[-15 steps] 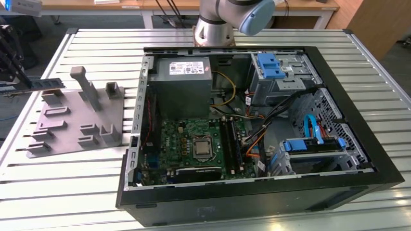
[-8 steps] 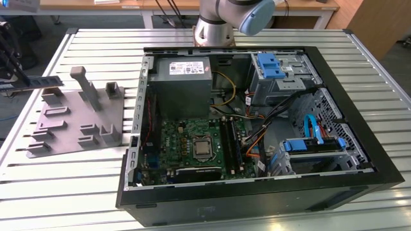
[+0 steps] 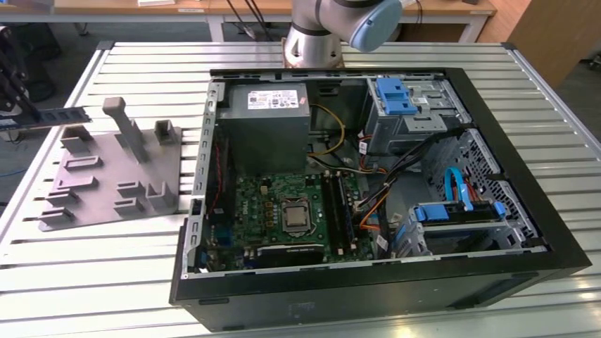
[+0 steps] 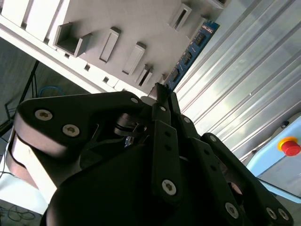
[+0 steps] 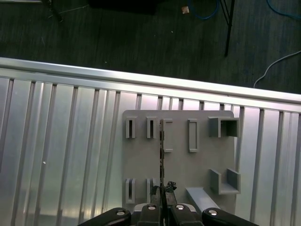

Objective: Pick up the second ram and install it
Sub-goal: 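Pick up the second ram and move it above second insertion slot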

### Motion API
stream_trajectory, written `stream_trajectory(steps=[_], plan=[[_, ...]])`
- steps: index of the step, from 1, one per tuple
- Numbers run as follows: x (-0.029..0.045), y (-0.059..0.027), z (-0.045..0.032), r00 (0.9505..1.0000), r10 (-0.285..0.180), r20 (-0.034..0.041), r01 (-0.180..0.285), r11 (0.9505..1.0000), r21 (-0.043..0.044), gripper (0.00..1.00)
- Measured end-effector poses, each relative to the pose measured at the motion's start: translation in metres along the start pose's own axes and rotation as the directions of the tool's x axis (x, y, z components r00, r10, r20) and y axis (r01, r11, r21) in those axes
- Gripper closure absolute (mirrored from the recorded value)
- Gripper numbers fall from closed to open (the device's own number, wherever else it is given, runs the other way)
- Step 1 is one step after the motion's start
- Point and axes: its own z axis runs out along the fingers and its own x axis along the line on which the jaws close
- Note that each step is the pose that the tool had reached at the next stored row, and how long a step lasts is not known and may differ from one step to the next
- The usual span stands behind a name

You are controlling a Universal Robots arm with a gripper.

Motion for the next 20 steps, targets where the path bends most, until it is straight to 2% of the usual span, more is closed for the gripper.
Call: stream_trajectory(steps=[20], plan=[[-0.0009,0.0005,-0.0187,1.0000,0.000,0.0007,0.000,1.0000,0.0000,0.86]])
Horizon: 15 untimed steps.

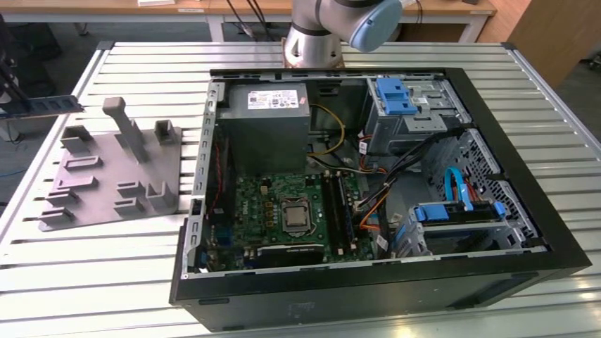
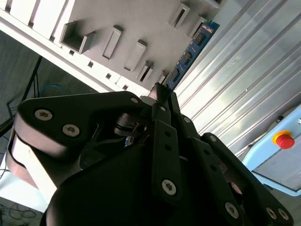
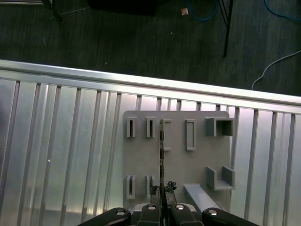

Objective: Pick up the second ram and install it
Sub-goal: 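Pick up the second ram and move it above second insertion slot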

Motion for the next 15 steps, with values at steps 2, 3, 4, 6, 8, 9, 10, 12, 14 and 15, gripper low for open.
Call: stream_trajectory(steps=[2,3,4,6,8,9,10,12,14,15], plan=[[-0.0001,0.0001,-0.0028,1.0000,0.000,0.0000,0.000,1.0000,0.0000,0.86],[-0.0002,0.0001,-0.0042,1.0000,0.000,0.0000,0.000,1.0000,0.0001,0.86],[-0.0002,0.0002,-0.0059,1.0000,0.000,0.0000,0.000,1.0000,0.0001,0.86],[-0.0004,0.0003,-0.0095,1.0000,0.000,0.0000,0.000,1.0000,0.0000,0.86],[-0.0006,0.0004,-0.0131,1.0000,0.000,0.0001,0.000,1.0000,0.0001,0.86],[-0.0006,0.0004,-0.0149,1.0000,0.000,0.0000,0.000,1.0000,0.0000,0.86],[-0.0007,0.0005,-0.0166,1.0000,0.000,0.0001,0.000,1.0000,0.0001,0.86],[-0.0009,0.0006,-0.0201,1.0000,0.000,0.0001,0.000,1.0000,0.0001,0.86],[-0.0011,0.0007,-0.0239,1.0000,0.000,0.0000,0.000,1.0000,0.0000,0.86],[-0.0012,0.0007,-0.0256,1.0000,0.000,0.0000,0.000,1.0000,0.0000,0.86]])
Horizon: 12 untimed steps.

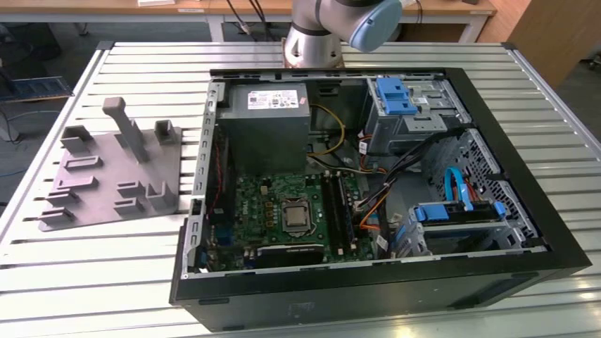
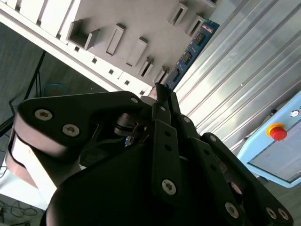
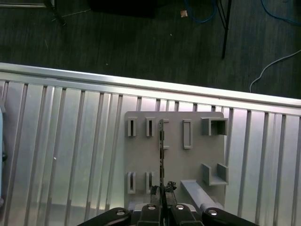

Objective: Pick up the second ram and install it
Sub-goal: 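Pick up the second ram and move it above second insertion slot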

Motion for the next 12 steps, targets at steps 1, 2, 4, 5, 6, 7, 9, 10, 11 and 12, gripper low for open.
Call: stream_trajectory(steps=[1,2,4,5,6,7,9,10,11,12], plan=[[0.0000,0.0001,-0.0009,1.0000,0.000,0.0001,0.000,1.0000,0.0001,0.86],[0.0000,0.0001,-0.0009,1.0000,0.000,0.0001,0.000,1.0000,0.0002,0.86],[0.0000,0.0001,-0.0009,1.0000,0.000,0.0001,0.000,1.0000,0.0002,0.86],[0.0000,0.0000,-0.0010,1.0000,0.000,0.0001,0.000,1.0000,0.0001,0.86],[0.0000,0.0000,-0.0011,1.0000,0.000,0.0000,0.000,1.0000,0.0000,0.86],[0.0000,0.0000,-0.0011,1.0000,0.000,0.0000,0.000,1.0000,0.0000,0.86],[0.0000,0.0000,-0.0011,1.0000,0.000,0.0001,0.000,1.0000,0.0000,0.86],[0.0000,-0.0003,-0.0012,1.0000,0.000,0.0000,0.000,1.0000,-0.0001,0.86],[0.0001,-0.0012,-0.0013,1.0000,0.000,-0.0001,0.000,1.0000,-0.0003,0.86],[0.0003,-0.0027,-0.0013,1.0000,0.000,-0.0001,0.000,1.0000,-0.0002,0.86]])
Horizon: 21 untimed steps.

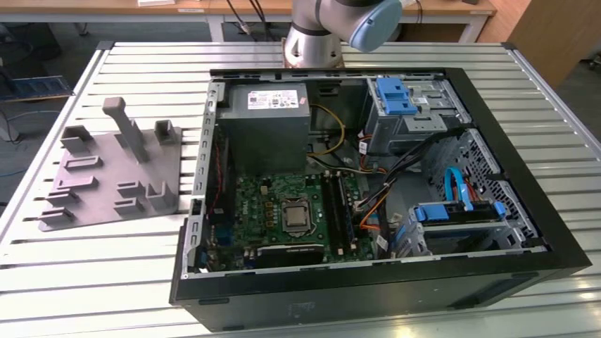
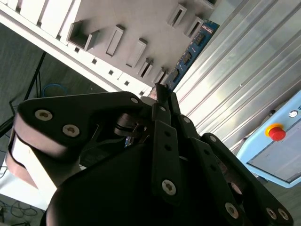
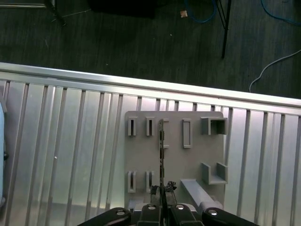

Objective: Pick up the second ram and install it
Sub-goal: 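Pick up the second ram and move it above second insertion slot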

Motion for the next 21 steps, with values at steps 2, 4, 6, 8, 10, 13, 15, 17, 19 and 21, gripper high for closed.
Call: stream_trajectory(steps=[2,4,6,8,10,13,15,17,19,21], plan=[[0.0006,-0.0062,-0.0001,1.0000,0.000,0.0001,0.000,1.0000,0.0002,0.86],[0.0014,-0.0145,-0.0004,1.0000,0.000,0.0001,0.000,1.0000,0.0000,0.86],[0.0023,-0.0234,-0.0007,1.0000,0.000,0.0001,0.000,1.0000,0.0000,0.86],[0.0032,-0.0322,-0.0010,1.0000,0.000,0.0001,0.000,1.0000,0.0000,0.86],[0.0041,-0.0411,-0.0012,1.0000,0.000,0.0001,0.000,1.0000,-0.0001,0.86],[0.0055,-0.0545,-0.0017,1.0000,0.000,0.0002,0.000,1.0000,-0.0002,0.86],[0.0063,-0.0630,-0.0020,1.0000,0.000,0.0002,0.000,1.0000,-0.0003,0.86],[0.0073,-0.0716,-0.0022,1.0000,0.000,0.0002,0.000,1.0000,-0.0004,0.86],[0.0080,-0.0796,-0.0025,1.0000,0.000,0.0002,0.000,1.0000,-0.0005,0.86],[0.0088,-0.0870,-0.0028,1.0000,0.000,0.0002,0.000,1.0000,-0.0006,0.86]])
